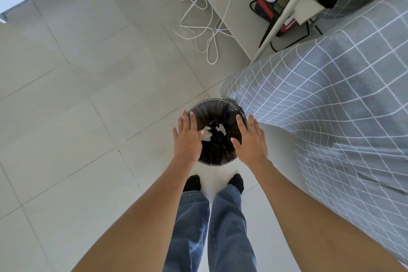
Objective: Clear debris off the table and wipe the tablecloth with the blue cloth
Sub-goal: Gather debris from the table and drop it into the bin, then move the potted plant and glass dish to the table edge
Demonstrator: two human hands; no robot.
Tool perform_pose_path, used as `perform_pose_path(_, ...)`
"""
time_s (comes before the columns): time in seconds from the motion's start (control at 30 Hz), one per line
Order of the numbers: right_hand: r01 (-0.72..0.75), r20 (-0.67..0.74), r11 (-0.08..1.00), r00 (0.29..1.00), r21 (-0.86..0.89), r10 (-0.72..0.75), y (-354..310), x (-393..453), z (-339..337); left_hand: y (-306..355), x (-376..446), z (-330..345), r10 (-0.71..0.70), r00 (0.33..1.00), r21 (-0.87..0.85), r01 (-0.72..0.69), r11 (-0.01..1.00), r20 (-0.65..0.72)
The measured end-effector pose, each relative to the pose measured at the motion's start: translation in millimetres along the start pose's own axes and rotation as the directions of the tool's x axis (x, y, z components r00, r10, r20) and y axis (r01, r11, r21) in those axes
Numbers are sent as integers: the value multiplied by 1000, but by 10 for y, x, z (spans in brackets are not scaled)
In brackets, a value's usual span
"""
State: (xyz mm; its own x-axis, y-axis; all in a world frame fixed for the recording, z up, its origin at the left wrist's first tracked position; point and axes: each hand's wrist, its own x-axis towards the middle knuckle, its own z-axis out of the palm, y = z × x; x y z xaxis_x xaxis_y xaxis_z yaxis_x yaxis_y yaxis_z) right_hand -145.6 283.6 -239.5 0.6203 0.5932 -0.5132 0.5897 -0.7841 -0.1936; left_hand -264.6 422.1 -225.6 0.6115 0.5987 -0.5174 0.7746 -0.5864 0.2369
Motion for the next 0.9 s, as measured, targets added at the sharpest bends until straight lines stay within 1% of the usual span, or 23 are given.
perform_pose_path(0.17, -8, -24, 999, 1000, -40, 7, -66, -94, -281, 18, -70, -249, -14, 1000, 23, 14, 1000, -3)
perform_pose_path(0.23, -14, -31, 999, 999, -29, 13, -96, -158, -421, 33, -98, -402, -6, 1000, 20, 6, 1000, -7)
perform_pose_path(0.47, -14, -60, 1000, 998, 3, 14, -248, -476, -1021, 119, -267, -1151, 41, 996, 44, -38, 998, -78)
perform_pose_path(0.67, -10, -132, 1000, 991, 5, 11, -424, -825, -1588, 215, -633, -1795, 86, 993, 71, -80, 994, -81)
perform_pose_path(0.9, -28, -241, 1000, 970, -3, 26, -596, -1372, -2141, 425, -1221, -2225, 174, 981, 138, -162, 977, -85)
